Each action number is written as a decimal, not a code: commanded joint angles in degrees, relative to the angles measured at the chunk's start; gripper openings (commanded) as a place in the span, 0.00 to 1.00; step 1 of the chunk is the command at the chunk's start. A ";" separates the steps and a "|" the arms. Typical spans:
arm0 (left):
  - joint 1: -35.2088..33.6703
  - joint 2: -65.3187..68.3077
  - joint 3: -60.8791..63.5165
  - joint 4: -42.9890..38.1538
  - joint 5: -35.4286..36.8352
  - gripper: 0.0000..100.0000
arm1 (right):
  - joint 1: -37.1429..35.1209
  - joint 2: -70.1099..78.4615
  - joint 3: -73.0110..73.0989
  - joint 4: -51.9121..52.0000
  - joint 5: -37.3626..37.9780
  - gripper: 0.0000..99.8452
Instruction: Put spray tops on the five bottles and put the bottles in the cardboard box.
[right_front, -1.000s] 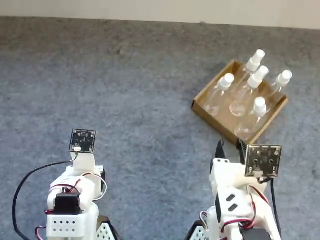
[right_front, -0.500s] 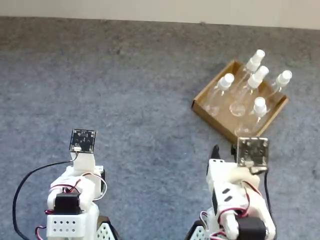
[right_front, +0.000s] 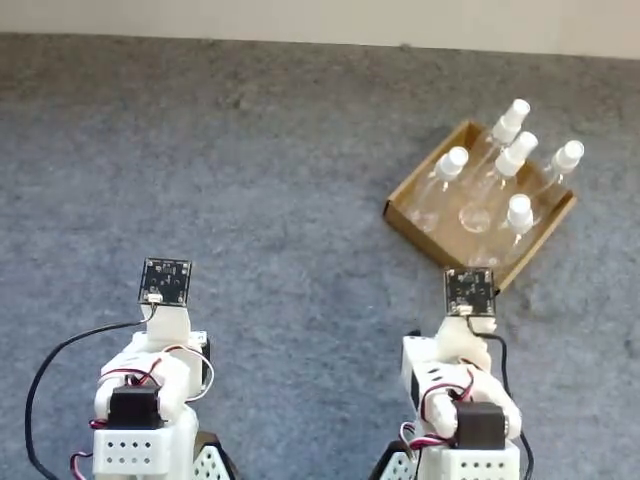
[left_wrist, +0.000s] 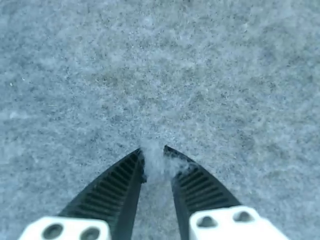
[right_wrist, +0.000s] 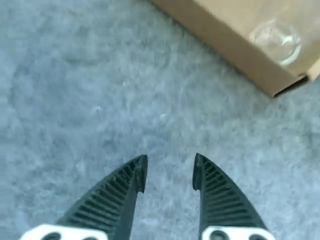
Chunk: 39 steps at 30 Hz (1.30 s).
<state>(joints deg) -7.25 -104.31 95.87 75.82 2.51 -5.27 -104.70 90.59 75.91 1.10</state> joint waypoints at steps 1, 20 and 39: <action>-0.84 -1.01 1.10 -0.62 -0.18 0.01 | -0.13 -0.75 1.63 -0.84 0.09 0.13; -0.84 -1.01 1.10 -0.62 -0.18 0.01 | -0.48 -0.57 13.67 -4.09 0.53 0.13; -0.84 -1.01 1.10 0.26 0.00 0.01 | -2.68 -0.57 13.67 -4.26 3.25 0.00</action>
<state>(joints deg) -7.25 -104.31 95.87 75.82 2.51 -7.47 -104.70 94.99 71.60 3.65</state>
